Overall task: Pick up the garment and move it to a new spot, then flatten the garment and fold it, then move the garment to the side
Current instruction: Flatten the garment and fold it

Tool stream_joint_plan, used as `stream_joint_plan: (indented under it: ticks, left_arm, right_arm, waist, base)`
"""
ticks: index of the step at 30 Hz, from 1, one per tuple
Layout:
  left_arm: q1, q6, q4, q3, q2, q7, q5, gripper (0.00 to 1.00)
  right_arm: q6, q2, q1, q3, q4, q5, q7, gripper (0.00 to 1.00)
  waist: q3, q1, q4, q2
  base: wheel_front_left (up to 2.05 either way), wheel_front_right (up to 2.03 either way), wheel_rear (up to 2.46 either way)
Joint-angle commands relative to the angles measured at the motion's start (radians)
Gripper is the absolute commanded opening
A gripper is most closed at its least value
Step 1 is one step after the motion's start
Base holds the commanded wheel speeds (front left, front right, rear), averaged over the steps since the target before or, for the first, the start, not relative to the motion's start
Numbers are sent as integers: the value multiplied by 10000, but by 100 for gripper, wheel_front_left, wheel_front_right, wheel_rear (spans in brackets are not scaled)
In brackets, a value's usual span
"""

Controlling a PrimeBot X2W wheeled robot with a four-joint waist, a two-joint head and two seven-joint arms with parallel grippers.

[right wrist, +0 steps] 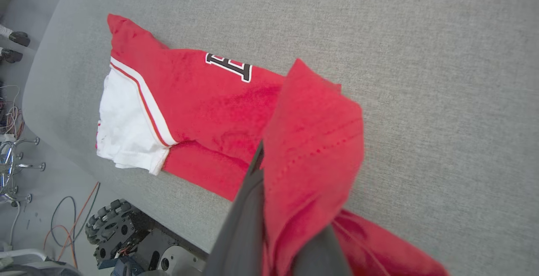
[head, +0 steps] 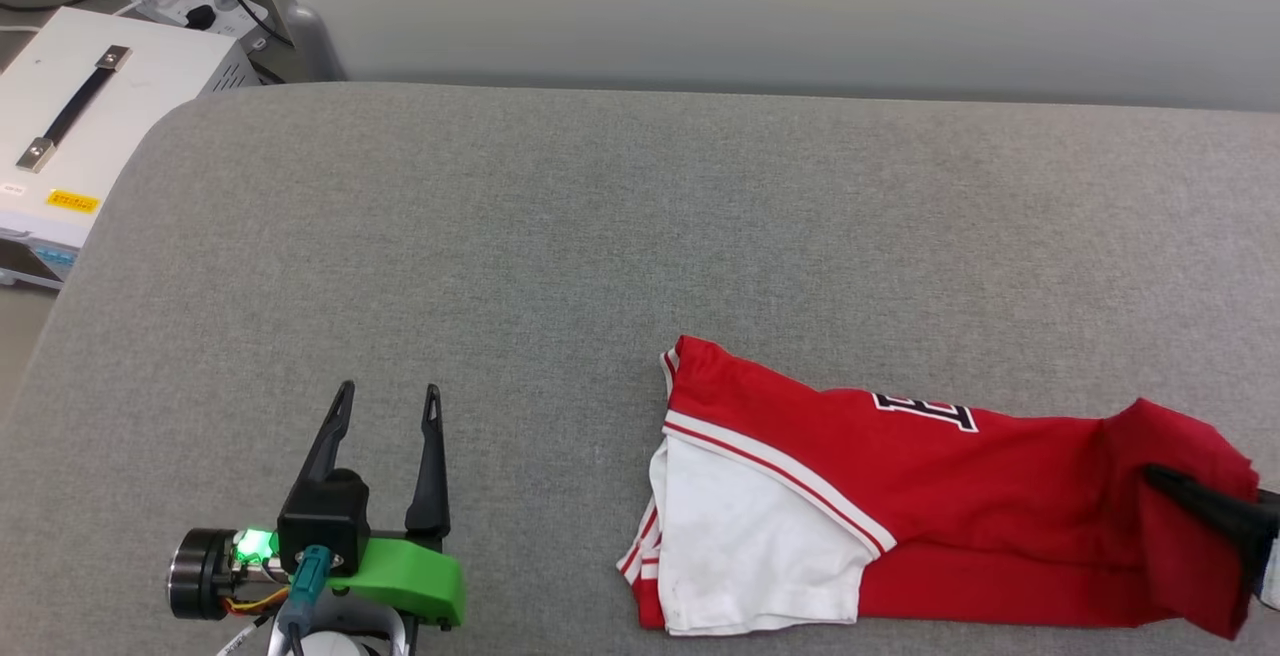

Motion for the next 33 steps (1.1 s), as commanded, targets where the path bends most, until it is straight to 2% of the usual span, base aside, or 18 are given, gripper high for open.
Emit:
stream_joint_plan:
  ticks: [1,9,14,20,28,33]
  left_arm:
    - [119,-57,-45,14,-99,-59,105,100]
    - [-95,-135,-90,26,-258,-59,205,100]
    - [-295,-173,-65,-19,-370,-59,266,100]
    - [-522,-231,3,-76,-452,-59,326,100]
    - [-627,-232,68,-74,-504,-59,374,100]
    - [-721,-215,78,-126,-571,-59,390,100]
  right_arm:
    - [-7,184,-102,-20,-266,-148,152,0]
    - [-7,1511,-1254,750,-975,-1426,1386,0]
    - [-7,2578,-2376,1621,-597,-2152,1999,0]
    - [-7,3651,-3740,2688,292,-2742,2127,0]
    - [-7,4364,-5084,4027,1530,-2852,2187,0]
    - [-7,4565,-5466,4771,2341,-2856,2046,0]
  waist:
    - [72,-1,37,-1]
    - [386,-1,176,-1]
    - [614,-1,263,-1]
    - [802,-1,387,-1]
    - [1029,-1,506,-1]
    - [1159,-1,597,-1]
  base:
    - [0,0,0]
    - [0,0,0]
    - [0,0,0]
    - [0,0,0]
    - [0,0,0]
    - [0,0,0]
